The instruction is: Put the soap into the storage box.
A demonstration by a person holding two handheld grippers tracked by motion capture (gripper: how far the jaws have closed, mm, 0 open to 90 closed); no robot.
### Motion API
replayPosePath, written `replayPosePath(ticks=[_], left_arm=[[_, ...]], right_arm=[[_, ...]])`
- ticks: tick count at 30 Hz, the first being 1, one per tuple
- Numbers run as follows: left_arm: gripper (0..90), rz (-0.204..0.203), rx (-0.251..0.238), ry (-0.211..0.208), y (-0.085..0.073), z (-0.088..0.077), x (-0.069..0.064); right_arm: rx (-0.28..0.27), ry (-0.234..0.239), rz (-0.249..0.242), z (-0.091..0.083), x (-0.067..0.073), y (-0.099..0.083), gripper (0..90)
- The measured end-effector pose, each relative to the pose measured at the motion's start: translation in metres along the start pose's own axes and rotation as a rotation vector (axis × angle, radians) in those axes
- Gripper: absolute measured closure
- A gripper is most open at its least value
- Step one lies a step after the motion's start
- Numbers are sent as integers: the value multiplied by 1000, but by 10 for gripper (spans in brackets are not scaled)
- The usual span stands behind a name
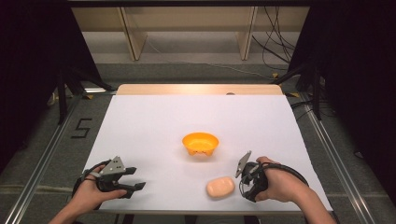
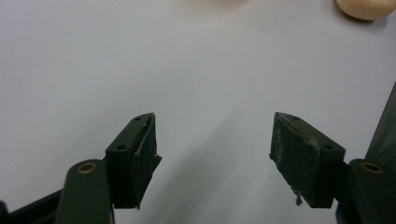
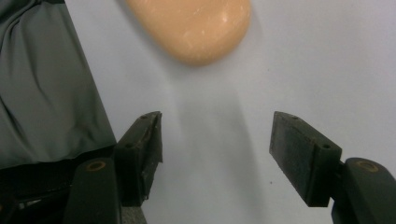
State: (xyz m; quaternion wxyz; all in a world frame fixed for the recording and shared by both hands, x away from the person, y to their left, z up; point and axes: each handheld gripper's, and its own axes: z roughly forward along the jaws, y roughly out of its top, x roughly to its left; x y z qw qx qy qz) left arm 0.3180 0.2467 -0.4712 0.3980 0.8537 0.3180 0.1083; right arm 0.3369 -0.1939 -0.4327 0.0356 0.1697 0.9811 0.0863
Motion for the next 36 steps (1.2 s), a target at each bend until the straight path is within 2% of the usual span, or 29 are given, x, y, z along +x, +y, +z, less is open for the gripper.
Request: replayPosePath(ticks=[1,2,3,5,6,7,8,14,15,16,17,18,19,20,22,23,24,26,27,30,31,32,33,34,35,36], left_arm=[[315,0,0,0,0,0,0],[315,-7,-16,1,0,1,-1],[315,2,-8,5,0,0,0],[314,8,-23,-4,0,0,0],[315,-10,-24,-2,0,0,-1],[315,-9,-25,-1,0,-1,-1],[315,-2,-21,0,0,-1,-1],[315,-3,-21,-2,1,-1,-1],[314,-3,-21,-2,1,-1,0],[315,18,-7,10,1,-2,1],[315,32,-10,22,1,-1,2],[314,24,-10,8,2,-2,2],[314,32,-9,10,2,-3,2],[315,27,-10,9,2,-2,2],[314,35,-7,8,2,-3,2],[314,5,-12,2,1,-2,0],[314,8,-12,3,1,-2,0],[315,7,-13,4,1,-2,0],[314,8,-13,4,1,-2,0],[314,10,-11,3,1,-2,0],[315,10,-11,3,1,-2,0],[315,9,-12,3,1,-2,0],[315,10,-12,3,1,-2,0],[314,-3,-22,0,1,-2,-1],[314,-1,-21,-1,1,-2,-1],[315,1,-20,-1,1,-2,-1]], right_arm=[[10,-5,10,0,0,2,349],[12,-11,-14,0,-1,4,351],[14,-17,-22,0,-1,5,354],[15,-20,-32,0,-1,7,356],[44,-6,2,-3,0,11,362],[44,-6,2,-3,0,11,362],[29,-32,-40,-3,-1,15,361],[16,-24,-75,-4,-4,25,355],[-1,-24,-124,-2,-7,27,354],[8,-23,-133,-3,-8,29,352],[7,-12,-126,-3,-8,31,350],[10,-17,-120,-2,-9,32,349],[6,-16,-145,-2,-10,34,348],[16,-15,-103,-3,-7,34,347],[18,-3,-136,-1,-9,40,341],[18,-3,-136,-1,-9,40,341],[28,12,-128,1,-7,44,337],[24,2,-147,2,-7,45,335],[31,3,-140,2,-5,47,334],[25,13,-221,8,-7,55,324],[25,13,-221,8,-7,55,324],[18,21,-284,10,-9,59,321],[18,21,-284,10,-9,59,321],[43,39,-217,9,-4,60,318],[39,32,-236,10,-3,61,316],[18,30,-299,13,-5,64,316]])
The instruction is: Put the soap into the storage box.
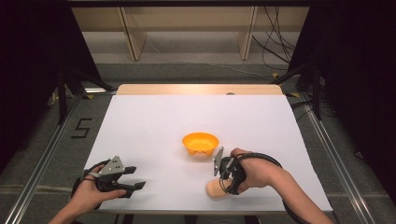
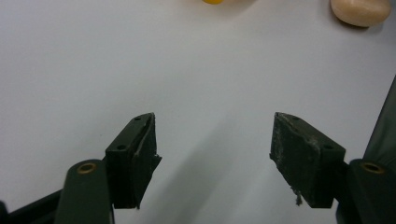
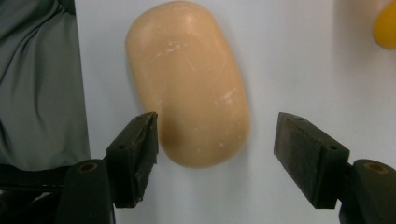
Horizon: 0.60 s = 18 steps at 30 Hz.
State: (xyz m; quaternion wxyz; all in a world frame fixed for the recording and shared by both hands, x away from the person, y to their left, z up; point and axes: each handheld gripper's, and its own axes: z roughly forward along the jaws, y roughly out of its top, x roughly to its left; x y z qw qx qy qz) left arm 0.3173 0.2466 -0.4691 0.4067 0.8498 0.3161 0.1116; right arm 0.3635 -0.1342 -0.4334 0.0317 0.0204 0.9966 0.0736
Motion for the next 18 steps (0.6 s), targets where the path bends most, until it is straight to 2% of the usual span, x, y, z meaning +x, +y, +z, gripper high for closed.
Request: replayPosePath(ticks=[1,2,3,4,5,6,8,9,10,11,12,14,15,16,17,18], left_arm=[[315,23,0,0,0,0,1],[314,23,0,1,0,0,1],[314,23,0,1,0,0,1],[314,17,-7,-2,0,0,0],[314,22,-3,0,0,0,1],[314,17,-7,-3,0,0,0],[314,20,-5,-1,0,0,1],[314,22,-3,0,0,0,1],[314,26,-1,0,0,-1,1],[314,26,-1,0,0,-1,1],[314,25,-2,0,1,-1,1],[314,24,-2,0,1,-1,1],[314,25,-2,0,0,-1,1],[314,25,-2,0,0,-1,1],[314,24,-2,0,0,-1,1],[314,24,-1,0,0,-1,1]], right_arm=[[3,19,15,2,2,2,311],[-5,11,-48,5,0,4,307],[-5,11,-48,5,0,4,307],[39,22,39,3,6,4,305],[5,25,-55,9,3,7,300],[23,25,-17,9,6,8,295],[27,26,-24,10,6,8,292],[54,37,7,10,8,9,291],[58,41,-4,12,8,11,289],[59,38,-39,14,7,13,283],[71,36,-23,14,8,13,283],[77,43,-28,16,9,15,285],[65,49,-74,18,7,16,286],[65,49,-74,18,7,16,286],[80,47,-28,18,10,17,287],[77,45,-49,19,10,18,289]])
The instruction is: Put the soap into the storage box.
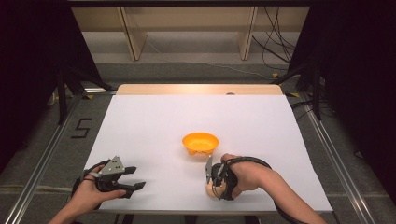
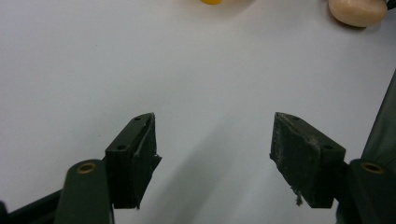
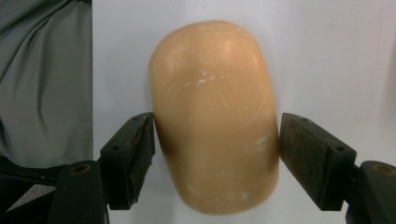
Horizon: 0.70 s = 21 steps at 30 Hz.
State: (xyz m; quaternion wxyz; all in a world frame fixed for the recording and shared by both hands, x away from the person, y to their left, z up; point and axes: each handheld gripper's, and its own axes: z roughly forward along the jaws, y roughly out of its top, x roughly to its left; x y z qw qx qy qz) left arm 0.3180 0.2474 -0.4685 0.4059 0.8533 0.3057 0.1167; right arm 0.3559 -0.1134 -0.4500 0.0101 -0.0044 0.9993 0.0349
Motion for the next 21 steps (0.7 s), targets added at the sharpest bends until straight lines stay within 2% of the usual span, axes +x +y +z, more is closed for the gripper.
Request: replayPosePath(ticks=[2,4,5,6,7,10,21], left_arm=[[314,-4,-4,-2,0,0,0],[314,0,-1,0,0,0,0],[313,0,-1,-1,0,0,0],[314,0,-1,-1,0,0,0],[314,0,0,-1,0,0,0],[314,-6,-7,-4,0,0,-1],[314,-5,-5,-4,0,0,-1]], right_arm=[[8,15,0,3,0,2,291],[14,6,-4,4,0,4,297],[9,13,-31,5,-2,4,299],[16,9,-2,4,0,4,302],[15,12,6,4,0,4,307],[7,16,-14,6,-2,5,320],[5,37,28,9,-1,7,333]])
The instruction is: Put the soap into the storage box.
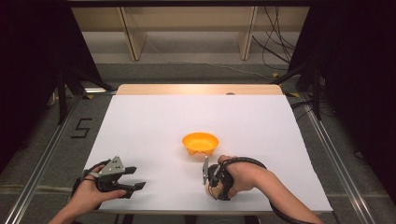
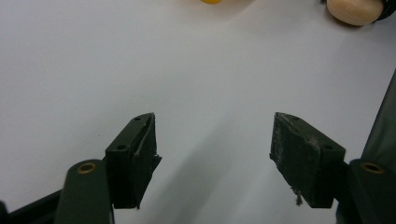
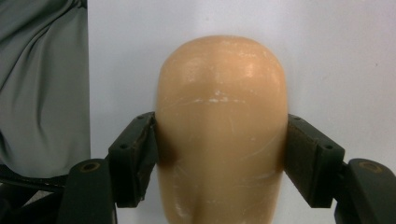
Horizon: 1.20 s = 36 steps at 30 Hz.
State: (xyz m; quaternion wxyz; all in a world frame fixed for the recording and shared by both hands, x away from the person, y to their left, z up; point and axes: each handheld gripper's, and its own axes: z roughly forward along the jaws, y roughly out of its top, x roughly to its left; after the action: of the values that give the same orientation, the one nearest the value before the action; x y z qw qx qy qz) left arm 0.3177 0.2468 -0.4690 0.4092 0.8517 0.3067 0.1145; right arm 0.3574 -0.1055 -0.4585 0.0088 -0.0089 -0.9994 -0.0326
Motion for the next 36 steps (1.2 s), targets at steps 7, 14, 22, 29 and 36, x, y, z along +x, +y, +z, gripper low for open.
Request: replayPosePath(ticks=[7,14,22,29,36], left_arm=[[314,6,5,4,0,-1,0],[314,-11,7,1,0,-1,0],[314,-12,6,4,0,-1,0],[314,-14,3,5,0,-1,0],[314,12,4,7,1,-2,1]], right_arm=[[-4,18,26,0,-1,0,335],[-28,-7,37,0,-1,-2,337],[-63,-14,-23,-3,-6,-6,338],[-57,-7,38,-10,-5,-9,338],[-90,-28,28,-17,-8,-12,338]])
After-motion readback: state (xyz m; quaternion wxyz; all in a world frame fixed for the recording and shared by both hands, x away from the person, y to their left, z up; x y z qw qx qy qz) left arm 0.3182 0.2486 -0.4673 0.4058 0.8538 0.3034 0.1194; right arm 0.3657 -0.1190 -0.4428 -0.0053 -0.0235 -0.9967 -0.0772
